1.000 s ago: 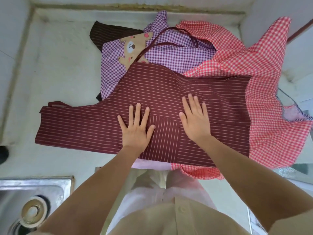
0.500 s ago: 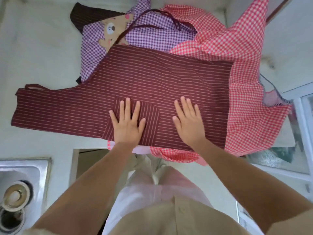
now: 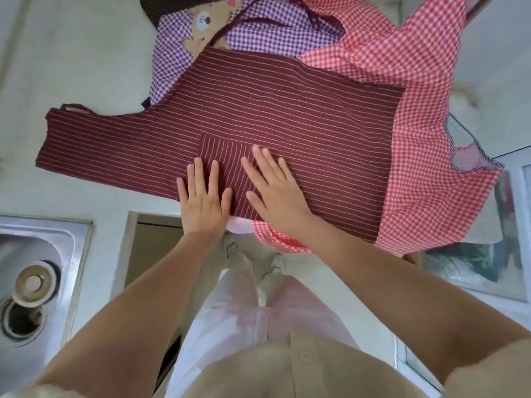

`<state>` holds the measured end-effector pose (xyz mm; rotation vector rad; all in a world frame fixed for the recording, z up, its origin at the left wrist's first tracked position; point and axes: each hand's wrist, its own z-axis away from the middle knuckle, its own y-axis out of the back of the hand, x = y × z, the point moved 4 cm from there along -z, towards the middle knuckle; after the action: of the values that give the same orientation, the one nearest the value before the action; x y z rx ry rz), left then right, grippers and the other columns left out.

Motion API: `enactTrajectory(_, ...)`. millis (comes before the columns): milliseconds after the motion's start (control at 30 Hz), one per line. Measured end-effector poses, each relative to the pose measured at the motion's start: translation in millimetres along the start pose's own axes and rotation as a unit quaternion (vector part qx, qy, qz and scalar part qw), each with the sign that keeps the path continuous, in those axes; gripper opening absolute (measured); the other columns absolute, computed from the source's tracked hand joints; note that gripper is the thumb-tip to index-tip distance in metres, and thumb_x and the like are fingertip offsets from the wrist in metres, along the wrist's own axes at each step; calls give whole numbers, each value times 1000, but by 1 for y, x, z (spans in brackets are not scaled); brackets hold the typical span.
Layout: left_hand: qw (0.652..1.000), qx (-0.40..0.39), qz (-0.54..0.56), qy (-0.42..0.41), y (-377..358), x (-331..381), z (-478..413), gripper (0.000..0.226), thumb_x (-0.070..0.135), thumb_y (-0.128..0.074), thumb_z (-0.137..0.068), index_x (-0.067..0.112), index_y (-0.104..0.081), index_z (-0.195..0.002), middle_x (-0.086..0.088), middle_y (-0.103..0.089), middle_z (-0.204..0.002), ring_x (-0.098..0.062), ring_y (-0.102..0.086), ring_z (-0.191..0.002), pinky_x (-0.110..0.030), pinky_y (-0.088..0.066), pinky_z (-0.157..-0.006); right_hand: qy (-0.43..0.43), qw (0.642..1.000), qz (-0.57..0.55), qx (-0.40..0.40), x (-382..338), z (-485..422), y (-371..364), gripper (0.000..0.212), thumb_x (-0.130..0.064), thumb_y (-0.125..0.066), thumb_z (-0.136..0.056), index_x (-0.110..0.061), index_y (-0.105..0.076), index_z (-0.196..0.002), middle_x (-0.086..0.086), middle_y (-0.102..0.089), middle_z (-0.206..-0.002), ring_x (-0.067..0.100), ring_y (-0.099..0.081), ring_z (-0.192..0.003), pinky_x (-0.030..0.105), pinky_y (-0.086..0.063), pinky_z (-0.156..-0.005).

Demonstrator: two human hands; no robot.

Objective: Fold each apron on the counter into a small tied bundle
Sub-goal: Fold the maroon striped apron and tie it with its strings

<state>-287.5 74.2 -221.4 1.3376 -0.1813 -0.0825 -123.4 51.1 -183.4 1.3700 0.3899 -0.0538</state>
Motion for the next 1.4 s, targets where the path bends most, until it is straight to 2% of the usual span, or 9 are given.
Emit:
enactTrajectory(133,999,-3,34,33,6,-34,12,58,44,-15,-102,22,-15,-156,-11,-9,-163,-29,-5,-150,-45,-7,-122,1,997,16,-80,-17,-5,-31,55,-41,-20,-105,-26,-9,-157,0,2,-165,16,6,-151,39,7,-122)
enactTrajectory(300,941,114,223,226,39,-94,14,44,27,-43,-99,4,-46,-137,-19,-42,-136,-34,-39,-123,-43,-33,-103,-45,997,-24,55,-28,-30,-14,47,-41,-30,-95,-17,-63,-119,5,-56,-131,27,-50,-122,46,-37,-100)
enactTrajectory(567,590,83,595,540,67,-161,-12,47,30,-51,-98,3,-43,-136,-11,-55,-128,-28,-56,-115,-35,-43,-88,27,995,-82,-57,-107,-91,-29,57,-29,-42,-101,-28,-23,-155,-1,-13,-163,20,-15,-147,43,-15,-117)
enactTrajectory(700,553,40,663,502,69,-175,-27,49,26,-62,-93,1,-49,-133,-15,-54,-137,-31,-54,-125,-37,-47,-95,16,994,-64,-83,-106,-90,-39,54,-30,-43,-101,-30,-27,-153,-4,-11,-164,16,-6,-150,39,-6,-118)
enactTrajectory(967,679,195,618,344,92,-171,-46,22,16,-59,-85,12,-60,-107,-5,-65,-105,-15,-63,-89,-31,-51,-87,-75,943,-316,-75,-95,-97,-30,43,-20,-52,-100,-26,-48,-142,-6,-40,-152,13,-31,-142,45,-20,-120)
enactTrajectory(1133,871,146,468,42,124,-92,-48,11,14,-56,-90,10,-54,-80,2,-52,-72,-18,-50,-76,-27,-42,-77,-229,754,-615,-22,-77,-92,-8,38,-29,-41,-104,-16,-50,-139,1,-62,-132,21,-53,-128,41,-34,-115)
enactTrajectory(1233,904,122,357,-203,132,-34,-35,21,11,-60,-84,12,-48,-67,6,-44,-60,-17,-46,-62,-38,-46,-66,-279,630,-725,4,-53,-77,3,44,-36,-29,-106,-13,-50,-136,-6,-71,-103,18,-59,-114,35,-43,-104)
enactTrajectory(1333,890,80,202,-401,105,11,-26,9,12,-68,-76,4,-66,-82,-17,-62,-114,-30,-60,-100,-45,-51,-87,-345,542,-763,72,-16,-42,10,44,-36,-24,-106,-14,-59,-121,3,-70,-103,20,-63,-99,34,-49,-88)
enactTrajectory(1400,876,15,154,-458,83,32,-21,15,11,-69,-79,3,-67,-92,-18,-27,-157,-36,-38,-138,-47,-39,-108,-372,482,-783,129,13,-12,9,49,-37,-26,-105,-10,-57,-131,9,-69,-114,26,-63,-105,39,-52,-91)
